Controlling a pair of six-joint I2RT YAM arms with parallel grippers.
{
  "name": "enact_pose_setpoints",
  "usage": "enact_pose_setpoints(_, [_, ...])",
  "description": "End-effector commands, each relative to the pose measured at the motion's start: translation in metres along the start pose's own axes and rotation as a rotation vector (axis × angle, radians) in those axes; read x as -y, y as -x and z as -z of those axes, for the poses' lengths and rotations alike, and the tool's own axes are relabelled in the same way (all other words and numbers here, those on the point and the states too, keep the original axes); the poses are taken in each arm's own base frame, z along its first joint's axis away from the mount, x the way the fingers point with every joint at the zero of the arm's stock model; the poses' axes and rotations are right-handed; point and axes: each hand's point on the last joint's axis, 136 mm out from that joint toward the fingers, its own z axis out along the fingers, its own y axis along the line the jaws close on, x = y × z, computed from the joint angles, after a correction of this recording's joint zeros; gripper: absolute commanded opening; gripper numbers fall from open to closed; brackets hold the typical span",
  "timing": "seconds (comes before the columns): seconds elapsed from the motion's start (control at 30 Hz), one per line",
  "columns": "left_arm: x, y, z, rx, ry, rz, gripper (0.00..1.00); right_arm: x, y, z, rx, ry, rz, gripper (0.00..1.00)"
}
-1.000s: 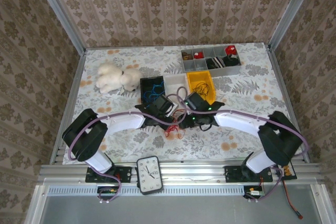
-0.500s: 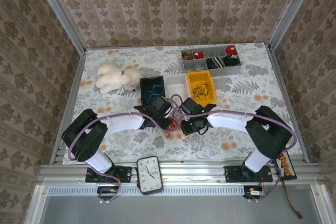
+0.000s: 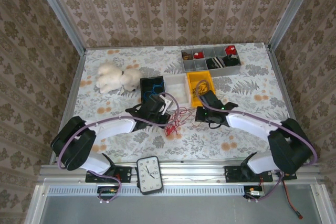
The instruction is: Untangle the cables
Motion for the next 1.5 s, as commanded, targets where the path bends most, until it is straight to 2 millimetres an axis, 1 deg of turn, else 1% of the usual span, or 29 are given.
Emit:
enact_pose_setpoints(0.0, [-0.052,-0.035,0.009,-0.085,0.196,0.099,0.00,0.104,-0.021,0.014,0.007,-0.343,-0.212,0.00])
enact_pose_setpoints(0.03, [-0.051,-0.034,0.010,-0.080,0.194,0.099,0.00,0.109,-0.020,0.017,0.026,-0.336,-0.248,0.00])
enact_pose_setpoints(0.07, [-0.051,-0.034,0.009,-0.079,0.190,0.094,0.00,0.110,-0.018,0.018,0.041,-0.316,-0.264,0.00])
enact_pose_setpoints(0.13, [-0.046,-0.032,0.009,-0.073,0.170,0.081,0.00,0.104,-0.011,0.021,0.081,-0.260,-0.264,0.00])
enact_pose_setpoints(0.2, [-0.038,-0.028,0.009,-0.053,0.138,0.050,0.00,0.096,-0.004,0.024,0.104,-0.211,-0.239,0.00])
enact_pose_setpoints(0.3, [-0.022,-0.017,0.014,-0.001,0.089,-0.005,0.00,0.089,0.000,0.025,0.110,-0.182,-0.215,0.00])
enact_pose_setpoints(0.37, [-0.015,-0.010,0.018,0.034,0.074,-0.030,0.00,0.089,0.000,0.025,0.109,-0.183,-0.211,0.00])
enact_pose_setpoints(0.47, [-0.013,0.001,0.026,0.084,0.067,-0.035,0.00,0.089,0.004,0.029,0.135,-0.181,-0.211,0.00])
enact_pose_setpoints(0.57, [-0.014,0.008,0.030,0.120,0.077,-0.037,0.00,0.078,0.018,0.041,0.193,-0.130,-0.179,0.00])
enact_pose_setpoints(0.67, [-0.026,0.013,0.031,0.145,0.151,-0.009,0.00,0.056,0.043,0.068,0.304,-0.035,-0.113,0.00])
enact_pose_setpoints(0.77, [-0.043,0.017,0.034,0.178,0.241,0.046,0.01,0.034,0.072,0.110,0.449,0.058,-0.055,0.00])
enact_pose_setpoints(0.83, [-0.049,0.017,0.034,0.197,0.271,0.079,0.01,0.018,0.089,0.140,0.523,0.114,-0.017,0.00])
enact_pose_setpoints(0.9, [-0.052,0.017,0.034,0.204,0.281,0.097,0.02,0.003,0.103,0.164,0.570,0.161,0.013,0.00])
enact_pose_setpoints(0.93, [-0.054,0.017,0.034,0.206,0.288,0.104,0.02,-0.006,0.110,0.174,0.581,0.190,0.032,0.00])
enact_pose_setpoints(1.0, [-0.056,0.017,0.034,0.207,0.298,0.117,0.02,-0.025,0.121,0.185,0.577,0.242,0.067,0.01])
enact_pose_setpoints(1.03, [-0.059,0.016,0.035,0.208,0.310,0.128,0.02,-0.034,0.126,0.187,0.563,0.264,0.082,0.01])
enact_pose_setpoints(1.1, [-0.066,0.015,0.037,0.212,0.338,0.155,0.01,-0.047,0.134,0.183,0.525,0.277,0.093,0.01])
enact_pose_setpoints(1.17, [-0.075,0.013,0.041,0.217,0.391,0.192,0.01,-0.055,0.143,0.173,0.499,0.273,0.091,0.01])
enact_pose_setpoints(1.3, [-0.095,0.005,0.051,0.221,0.506,0.270,0.00,-0.070,0.156,0.141,0.448,0.270,0.067,0.01])
enact_pose_setpoints(1.47, [-0.101,0.001,0.059,0.240,0.539,0.303,0.00,-0.084,0.163,0.101,0.388,0.225,0.064,0.01])
